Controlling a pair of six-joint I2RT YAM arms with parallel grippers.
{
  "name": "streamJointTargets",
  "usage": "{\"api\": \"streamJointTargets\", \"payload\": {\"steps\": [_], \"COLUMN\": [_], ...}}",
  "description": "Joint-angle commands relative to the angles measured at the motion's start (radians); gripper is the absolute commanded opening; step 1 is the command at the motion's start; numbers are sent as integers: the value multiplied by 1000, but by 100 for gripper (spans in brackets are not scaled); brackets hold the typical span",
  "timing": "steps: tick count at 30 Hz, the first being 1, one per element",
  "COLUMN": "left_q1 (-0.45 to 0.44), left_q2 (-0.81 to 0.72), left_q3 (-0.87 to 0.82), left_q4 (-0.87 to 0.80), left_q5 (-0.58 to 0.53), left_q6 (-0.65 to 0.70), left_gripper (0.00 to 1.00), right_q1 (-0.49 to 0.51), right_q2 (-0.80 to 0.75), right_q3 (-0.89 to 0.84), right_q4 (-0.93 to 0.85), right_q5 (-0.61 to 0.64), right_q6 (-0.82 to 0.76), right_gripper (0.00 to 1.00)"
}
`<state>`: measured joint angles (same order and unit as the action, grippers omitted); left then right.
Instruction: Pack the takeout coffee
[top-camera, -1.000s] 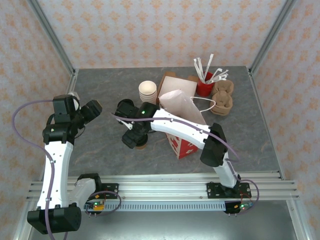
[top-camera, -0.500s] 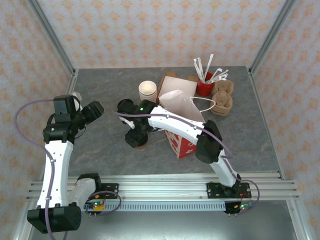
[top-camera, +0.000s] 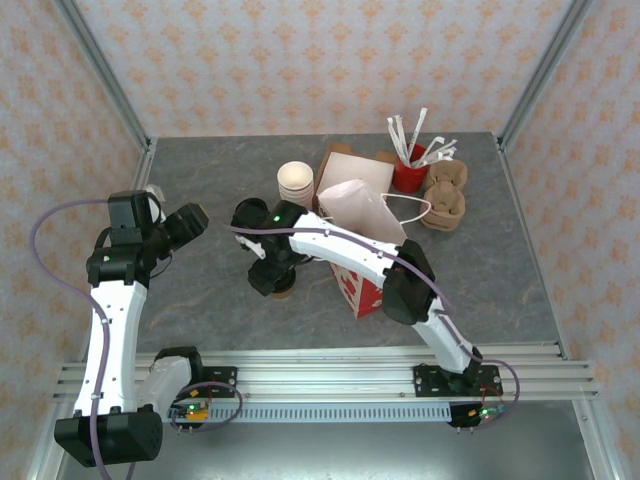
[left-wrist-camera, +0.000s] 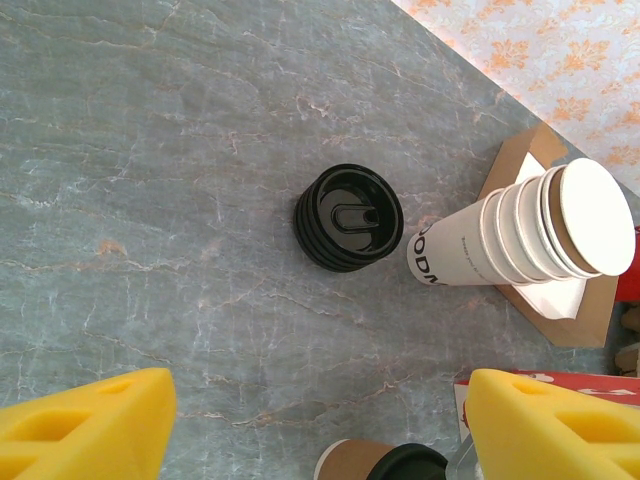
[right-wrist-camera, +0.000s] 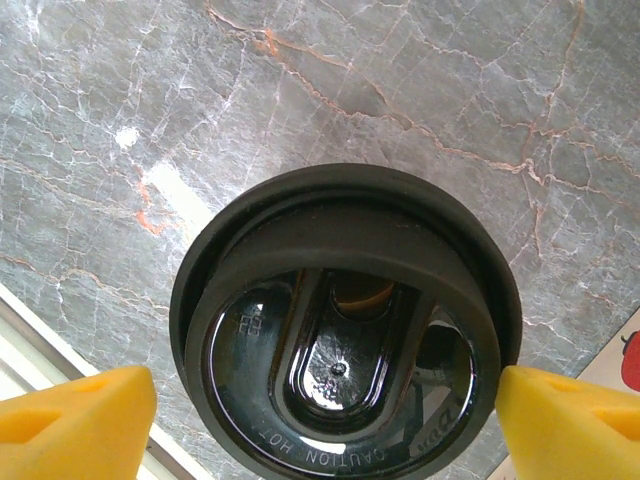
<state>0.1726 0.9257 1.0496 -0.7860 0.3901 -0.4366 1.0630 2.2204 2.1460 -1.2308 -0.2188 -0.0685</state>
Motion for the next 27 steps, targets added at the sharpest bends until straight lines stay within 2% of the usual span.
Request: {"api": "streamJointTargets", "payload": {"steps": [1,19,27], "left_q1": [6,6,6], "left_q2": [-4,-4,-5], "left_q3": [-16,-30,-37], "left_q4": [-9,18,26], "left_q5": [12,42,50], "left_q6": [24,15,16], "left_gripper": [77,77,77], "right_q1": [-10,-14,-14], "right_q2": [22,30,-41], "right_q3": [36,42,-39], "right_q4": [-45,-75,-79], "right_q5": [8,27,26], "right_q6": [-5,-10,0], "right_gripper": [87,74,73]}}
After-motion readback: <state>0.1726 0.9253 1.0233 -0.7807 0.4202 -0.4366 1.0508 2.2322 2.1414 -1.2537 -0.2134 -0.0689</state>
